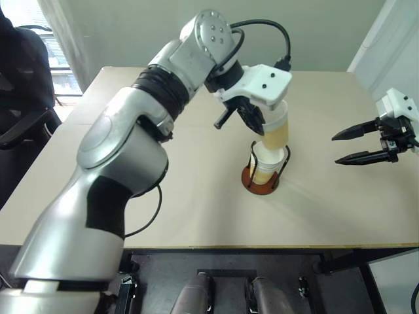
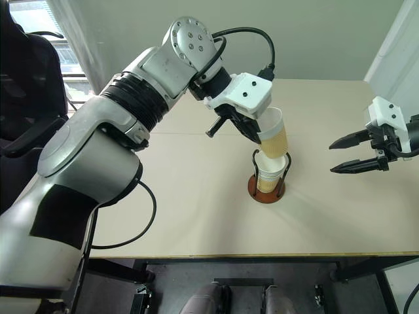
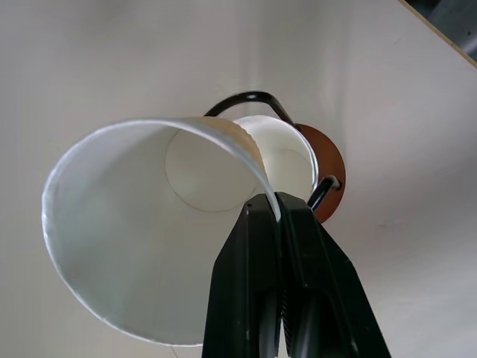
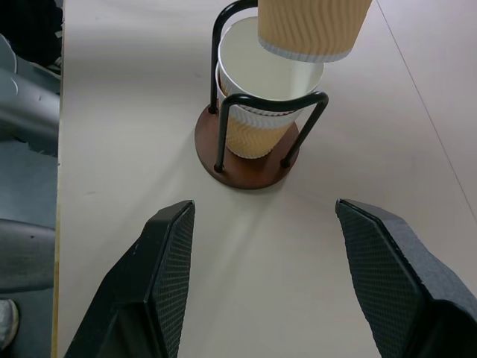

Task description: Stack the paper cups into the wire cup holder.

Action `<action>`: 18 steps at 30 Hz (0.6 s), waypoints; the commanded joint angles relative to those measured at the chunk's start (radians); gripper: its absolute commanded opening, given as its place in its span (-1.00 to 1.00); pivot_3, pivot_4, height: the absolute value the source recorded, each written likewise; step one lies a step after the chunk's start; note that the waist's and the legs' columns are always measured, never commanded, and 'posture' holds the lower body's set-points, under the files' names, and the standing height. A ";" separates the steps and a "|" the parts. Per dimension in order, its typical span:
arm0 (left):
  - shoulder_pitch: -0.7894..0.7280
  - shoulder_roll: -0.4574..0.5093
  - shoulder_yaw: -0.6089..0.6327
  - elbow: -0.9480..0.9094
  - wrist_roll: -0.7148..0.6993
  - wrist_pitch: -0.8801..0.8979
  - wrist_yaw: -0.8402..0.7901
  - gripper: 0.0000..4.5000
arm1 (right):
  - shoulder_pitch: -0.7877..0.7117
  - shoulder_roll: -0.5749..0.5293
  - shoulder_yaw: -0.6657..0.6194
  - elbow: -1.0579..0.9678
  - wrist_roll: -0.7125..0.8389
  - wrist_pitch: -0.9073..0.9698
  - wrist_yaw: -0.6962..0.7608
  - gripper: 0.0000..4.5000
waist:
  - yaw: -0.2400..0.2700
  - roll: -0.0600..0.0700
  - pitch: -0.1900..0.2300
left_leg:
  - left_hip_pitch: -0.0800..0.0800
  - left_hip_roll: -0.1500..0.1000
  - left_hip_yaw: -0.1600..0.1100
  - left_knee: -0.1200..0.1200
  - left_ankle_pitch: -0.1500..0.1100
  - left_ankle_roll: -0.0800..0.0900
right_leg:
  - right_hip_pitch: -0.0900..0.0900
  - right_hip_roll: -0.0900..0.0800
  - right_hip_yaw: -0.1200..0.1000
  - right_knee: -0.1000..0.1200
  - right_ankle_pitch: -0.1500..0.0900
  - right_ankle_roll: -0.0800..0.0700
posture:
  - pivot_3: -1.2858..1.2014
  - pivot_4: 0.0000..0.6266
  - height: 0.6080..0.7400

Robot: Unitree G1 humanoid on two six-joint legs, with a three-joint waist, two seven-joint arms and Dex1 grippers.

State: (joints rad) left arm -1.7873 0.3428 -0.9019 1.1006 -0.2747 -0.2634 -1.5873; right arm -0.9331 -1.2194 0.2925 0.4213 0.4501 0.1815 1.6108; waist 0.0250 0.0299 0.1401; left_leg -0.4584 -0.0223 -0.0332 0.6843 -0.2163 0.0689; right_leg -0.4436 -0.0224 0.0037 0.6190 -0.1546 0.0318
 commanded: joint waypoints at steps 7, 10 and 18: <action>-0.014 -0.022 0.060 0.026 0.039 -0.029 -0.027 -0.97 | 0.001 -0.024 -0.061 -0.037 0.025 0.010 0.004 0.35 | 0.000 0.000 0.000 | 0.000 0.000 0.000 0.000 0.000 0.000 | 0.000 0.000 0.000 0.000 0.000 0.000 | 0.03 -0.52 1.00; -0.010 -0.030 0.074 0.032 0.054 -0.043 -0.027 -0.97 | 0.002 -0.024 -0.064 -0.041 0.024 0.013 0.004 0.35 | 0.000 0.000 0.000 | 0.000 0.000 0.000 0.000 0.000 0.000 | 0.000 0.000 0.000 0.000 0.000 0.000 | 0.03 -0.52 1.00; -0.007 -0.036 0.082 0.039 0.084 -0.054 -0.027 -0.97 | 0.007 -0.025 -0.072 -0.047 0.020 0.018 0.004 0.35 | 0.001 0.000 0.000 | 0.000 0.000 0.000 0.000 0.000 0.000 | 0.000 0.000 0.000 0.000 0.000 0.000 | 0.03 -0.52 1.00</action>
State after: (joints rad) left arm -1.7818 0.3035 -0.8411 1.1431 -0.1920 -0.3054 -1.5873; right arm -0.9160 -1.2198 0.2630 0.3915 0.4518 0.1996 1.6108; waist 0.0256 0.0299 0.1401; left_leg -0.4583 -0.0223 -0.0331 0.6844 -0.2161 0.0692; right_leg -0.4432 -0.0224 0.0038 0.6189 -0.1543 0.0322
